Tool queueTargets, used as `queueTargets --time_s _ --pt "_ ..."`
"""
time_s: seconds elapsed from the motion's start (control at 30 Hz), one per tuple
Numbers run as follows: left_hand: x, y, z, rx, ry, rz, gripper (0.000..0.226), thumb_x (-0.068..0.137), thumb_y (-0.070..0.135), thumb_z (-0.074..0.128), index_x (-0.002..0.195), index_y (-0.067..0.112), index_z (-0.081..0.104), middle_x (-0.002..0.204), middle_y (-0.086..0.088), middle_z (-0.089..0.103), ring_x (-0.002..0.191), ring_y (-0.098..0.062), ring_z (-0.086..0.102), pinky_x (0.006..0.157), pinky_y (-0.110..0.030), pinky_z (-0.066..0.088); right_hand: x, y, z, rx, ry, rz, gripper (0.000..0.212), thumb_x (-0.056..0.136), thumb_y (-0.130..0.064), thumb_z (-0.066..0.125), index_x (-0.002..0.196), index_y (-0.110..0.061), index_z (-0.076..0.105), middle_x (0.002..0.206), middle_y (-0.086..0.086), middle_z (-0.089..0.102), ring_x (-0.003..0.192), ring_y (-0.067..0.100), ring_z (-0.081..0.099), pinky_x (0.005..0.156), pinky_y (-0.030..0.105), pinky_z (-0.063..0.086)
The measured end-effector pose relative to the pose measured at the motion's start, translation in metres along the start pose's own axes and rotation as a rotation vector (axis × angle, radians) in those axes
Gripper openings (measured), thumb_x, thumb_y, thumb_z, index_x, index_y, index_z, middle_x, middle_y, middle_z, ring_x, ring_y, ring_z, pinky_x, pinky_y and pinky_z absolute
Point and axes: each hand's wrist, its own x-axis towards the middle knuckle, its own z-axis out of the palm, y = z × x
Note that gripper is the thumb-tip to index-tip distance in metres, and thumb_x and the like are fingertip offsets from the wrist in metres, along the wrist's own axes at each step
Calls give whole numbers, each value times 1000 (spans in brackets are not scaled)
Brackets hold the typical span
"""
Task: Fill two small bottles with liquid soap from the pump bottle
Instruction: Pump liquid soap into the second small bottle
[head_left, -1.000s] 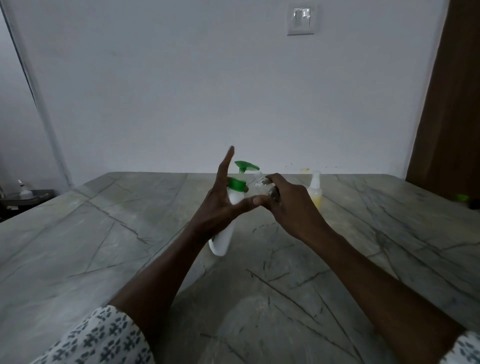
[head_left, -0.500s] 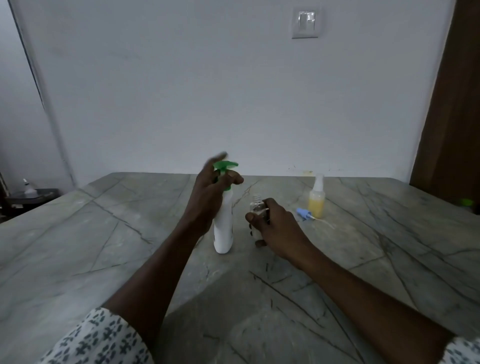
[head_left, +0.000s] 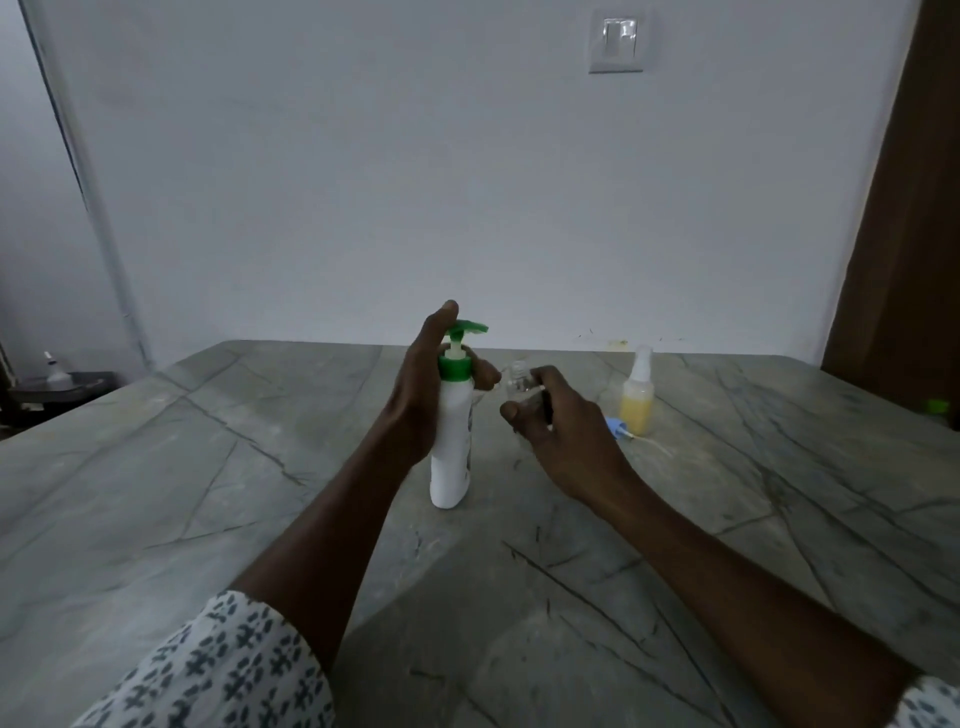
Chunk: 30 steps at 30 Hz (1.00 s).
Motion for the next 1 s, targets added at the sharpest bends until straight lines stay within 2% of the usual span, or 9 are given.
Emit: queueTargets --time_s 0.13,0.3,0.47,0.53,0.67,0.73,0.83,0.9,1.0 --pt "-1 2 5 -11 18 -64 48 97 50 47 77 11 65 52 -13 57 46 -24 53 55 -31 42 9 -5 -17 -21 112 -91 35 88 -33 68 117 -16 58 89 1 68 78 17 64 63 10 41" --pt "-1 4 10 113 -52 0 69 102 54 36 51 23 70 48 -5 56 47 -18 53 55 -28 45 9 -9 -21 -121 100 -179 39 86 -29 71 121 -12 61 94 -4 61 79 11 54 65 -2 35" --pt "-1 5 5 218 -64 -8 57 100 48 41 61 17 68 57 -11 61 53 -22 55 63 -32 45 5 -9 -20 -131 95 -172 39 88 -30 69 122 -12 60 93 -1 63 78 11 53 64 -1 35" --pt "-1 3 6 221 -75 -6 56 98 50 45 58 18 69 60 -14 63 56 -25 56 67 -35 45 4 -9 -21 -117 118 -151 37 89 -31 67 120 -12 60 87 -3 61 76 12 54 62 1 36" --pt "-1 1 8 279 -124 -8 54 96 54 47 66 13 65 62 -14 64 59 -27 57 71 -39 45 5 -8 -24 -121 124 -126 36 91 -31 65 122 -13 59 91 -4 60 82 12 56 63 1 36" --pt "-1 2 7 295 -142 -22 60 99 55 43 62 13 64 61 -13 63 57 -25 57 69 -37 46 4 -10 -24 -91 121 -126 35 92 -29 64 123 -12 59 92 -4 59 83 14 58 72 9 46" --pt "-2 2 6 313 -167 -38 75 97 69 32 55 15 62 60 -11 61 53 -20 57 66 -34 47 4 -10 -24 -67 91 -116 35 93 -30 63 123 -13 60 88 -1 60 82 20 63 82 41 57" --pt "-2 0 7 316 -193 -40 77 98 70 26 59 13 61 59 -8 60 52 -18 57 66 -33 46 5 -8 -25 -84 83 -96 35 93 -32 62 122 -13 61 87 3 62 81 24 66 79 45 57" --pt "-4 -2 12 305 -212 -12 62 102 60 34 71 15 63 59 -7 61 53 -18 57 62 -31 48 5 -6 -30 -92 94 -87 35 93 -31 63 122 -13 61 85 2 62 78 25 67 79 43 58"
